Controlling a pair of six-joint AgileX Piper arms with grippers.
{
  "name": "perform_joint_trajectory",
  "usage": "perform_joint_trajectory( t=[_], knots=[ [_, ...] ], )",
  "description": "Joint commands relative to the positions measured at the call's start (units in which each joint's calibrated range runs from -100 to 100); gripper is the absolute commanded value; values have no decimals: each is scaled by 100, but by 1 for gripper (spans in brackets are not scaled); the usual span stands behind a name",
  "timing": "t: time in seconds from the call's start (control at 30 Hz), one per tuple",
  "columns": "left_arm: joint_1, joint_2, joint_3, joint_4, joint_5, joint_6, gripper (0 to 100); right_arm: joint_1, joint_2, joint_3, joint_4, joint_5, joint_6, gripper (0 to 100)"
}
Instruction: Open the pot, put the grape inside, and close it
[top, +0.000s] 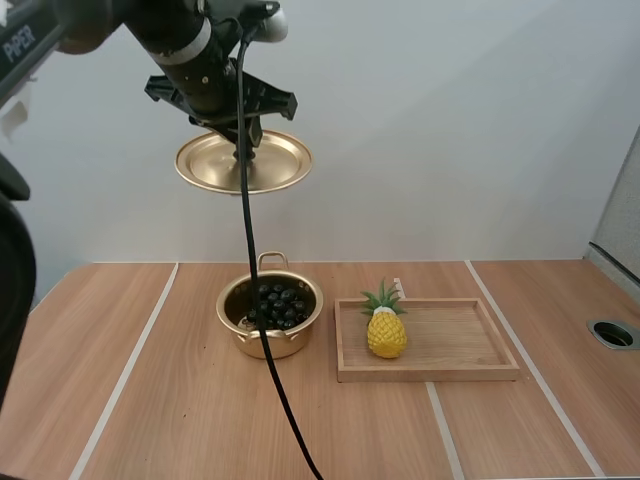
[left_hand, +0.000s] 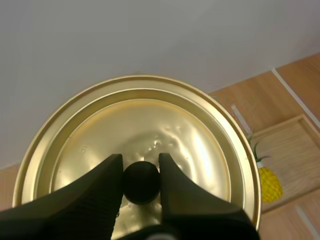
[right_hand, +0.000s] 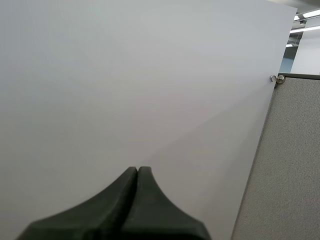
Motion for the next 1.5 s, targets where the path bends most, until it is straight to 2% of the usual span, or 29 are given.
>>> perform_joint_trajectory(
  t=[0.0, 0.47, 0.77, 1.07, 1.47],
  knots=[
    [-6, -274, 623, -116, -545, 113, 0, -18, -77, -36, -64, -42, 26, 0],
    [-6, -948, 3095, -139, -3211, 464, 0, -18, -77, -36, -43, -42, 26, 0],
    [-6, -1005, 4655, -705, -5335, 1060, 0, -18, -77, -36, -35, -42, 26, 0],
    [-6, -811, 4843, -1226, -5812, 1314, 0, -18, -77, -36, 107, -42, 26, 0],
    [-6, -216, 4843, -1277, -6069, 1421, 0, -18, -77, -36, 72, -42, 26, 0]
  ],
)
